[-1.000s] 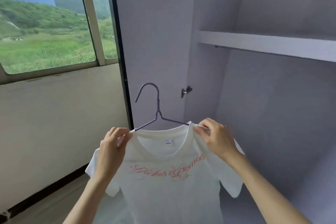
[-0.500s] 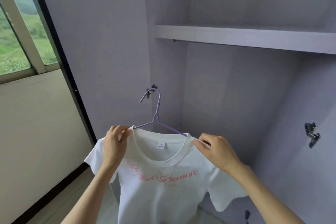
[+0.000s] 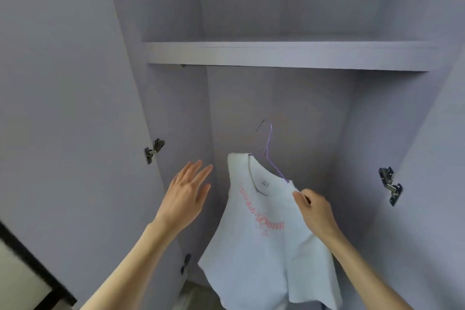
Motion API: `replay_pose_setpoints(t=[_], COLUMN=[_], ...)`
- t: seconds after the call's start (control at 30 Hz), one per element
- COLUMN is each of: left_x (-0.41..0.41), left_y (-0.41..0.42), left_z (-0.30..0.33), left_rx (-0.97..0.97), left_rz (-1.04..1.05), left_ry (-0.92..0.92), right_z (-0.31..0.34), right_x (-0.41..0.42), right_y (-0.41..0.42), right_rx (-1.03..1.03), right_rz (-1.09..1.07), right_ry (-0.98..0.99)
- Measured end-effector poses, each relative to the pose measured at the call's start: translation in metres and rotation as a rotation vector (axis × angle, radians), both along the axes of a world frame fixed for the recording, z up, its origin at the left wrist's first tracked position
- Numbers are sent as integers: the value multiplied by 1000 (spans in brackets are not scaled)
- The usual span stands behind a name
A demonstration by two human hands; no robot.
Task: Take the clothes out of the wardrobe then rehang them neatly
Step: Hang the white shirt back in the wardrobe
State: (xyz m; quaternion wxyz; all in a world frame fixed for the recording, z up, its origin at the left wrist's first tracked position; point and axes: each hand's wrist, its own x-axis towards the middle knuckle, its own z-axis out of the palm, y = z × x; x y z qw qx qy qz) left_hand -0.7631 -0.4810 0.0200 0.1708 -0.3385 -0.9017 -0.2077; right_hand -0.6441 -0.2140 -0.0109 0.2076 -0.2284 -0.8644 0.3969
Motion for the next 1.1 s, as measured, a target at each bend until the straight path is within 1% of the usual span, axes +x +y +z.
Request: replay_pose_setpoints(t=[0.07,0.2,0.33,0.4,0.5,0.6,0.73,0.83,0.97,1.1], left_x=[-19,-53,-74,-84,-103,-121,-135,-139,-141,-141], left_y=[41,138,218,246,277,294,303,308,311,312], left_z=[26,85,140,160,173,170,170,169,166,165], left_rx=[-5,36,129,144,122,117,221,318,350,373], left_rz=[-54,-151,-191,-195,-172,-173,-159,-173,-176,-175], left_ry=[158,391,591,655,665,658,750,736,761,758], right_z=[7,23,43,49,56,62,70,79,87,83], right_x=[-11,-36,-66,-79,-93,-105,-117,-126,-131,-130], right_y=[25,82,136,159,189,213,242,256,269,268], right_rx=[-13,-22,-2,-1,-15,22,107,125,107,219], right_rz=[-62,-176,-254,-304,-402,-506,-625,-707,-752,-710], right_ry=[51,135,225,258,267,234,204,230,294,179])
